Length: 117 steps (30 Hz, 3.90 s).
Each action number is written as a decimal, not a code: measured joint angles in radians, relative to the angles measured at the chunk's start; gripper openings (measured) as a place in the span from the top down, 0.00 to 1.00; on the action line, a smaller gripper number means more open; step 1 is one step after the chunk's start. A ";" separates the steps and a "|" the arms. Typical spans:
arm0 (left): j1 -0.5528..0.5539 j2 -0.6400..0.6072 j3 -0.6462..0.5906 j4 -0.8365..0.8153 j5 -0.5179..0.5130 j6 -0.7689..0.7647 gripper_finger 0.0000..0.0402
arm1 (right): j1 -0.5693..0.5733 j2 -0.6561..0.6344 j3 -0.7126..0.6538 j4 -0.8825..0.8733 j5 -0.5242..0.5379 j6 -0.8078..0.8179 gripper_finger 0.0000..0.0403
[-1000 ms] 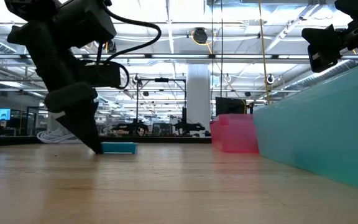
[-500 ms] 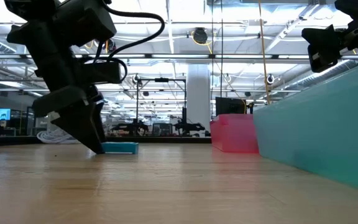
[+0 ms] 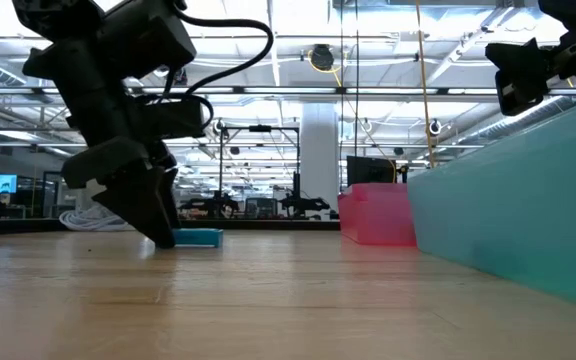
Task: Pick & Place Office items
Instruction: Put the blue digital clock into the green bin
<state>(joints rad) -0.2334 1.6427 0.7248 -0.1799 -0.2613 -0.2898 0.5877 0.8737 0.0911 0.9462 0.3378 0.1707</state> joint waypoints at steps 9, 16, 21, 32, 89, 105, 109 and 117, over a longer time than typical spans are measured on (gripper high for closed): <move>0.010 0.019 0.001 0.001 0.014 -0.007 0.41 | 0.000 0.000 0.000 0.004 0.000 0.000 0.40; 0.010 0.021 -0.001 0.018 0.022 -0.006 0.53 | 0.000 0.000 0.000 0.004 0.000 0.000 0.40; 0.010 0.023 -0.001 0.054 -0.004 -0.007 0.62 | 0.000 0.000 0.000 0.005 0.000 0.000 0.40; 0.022 0.001 0.077 0.272 0.088 -0.271 0.61 | 0.000 0.000 0.000 0.020 0.049 -0.025 0.40; 0.032 0.010 0.136 0.649 0.419 -0.477 0.61 | -0.205 0.662 0.460 0.059 -0.081 -0.653 0.54; 0.031 0.009 0.136 0.654 0.422 -0.503 0.61 | -0.207 0.662 0.460 0.058 -0.079 -0.662 0.84; 0.031 0.009 0.136 0.654 0.417 -0.479 0.57 | -0.207 0.662 0.460 0.058 -0.078 -0.665 0.88; 0.034 0.008 0.137 0.661 0.418 -0.299 0.37 | -0.186 0.653 0.460 0.051 -0.081 -0.646 0.86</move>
<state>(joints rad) -0.1994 1.6509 0.8615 0.4808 0.1563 -0.5883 0.4017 1.5269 0.5510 0.9972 0.2564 -0.4752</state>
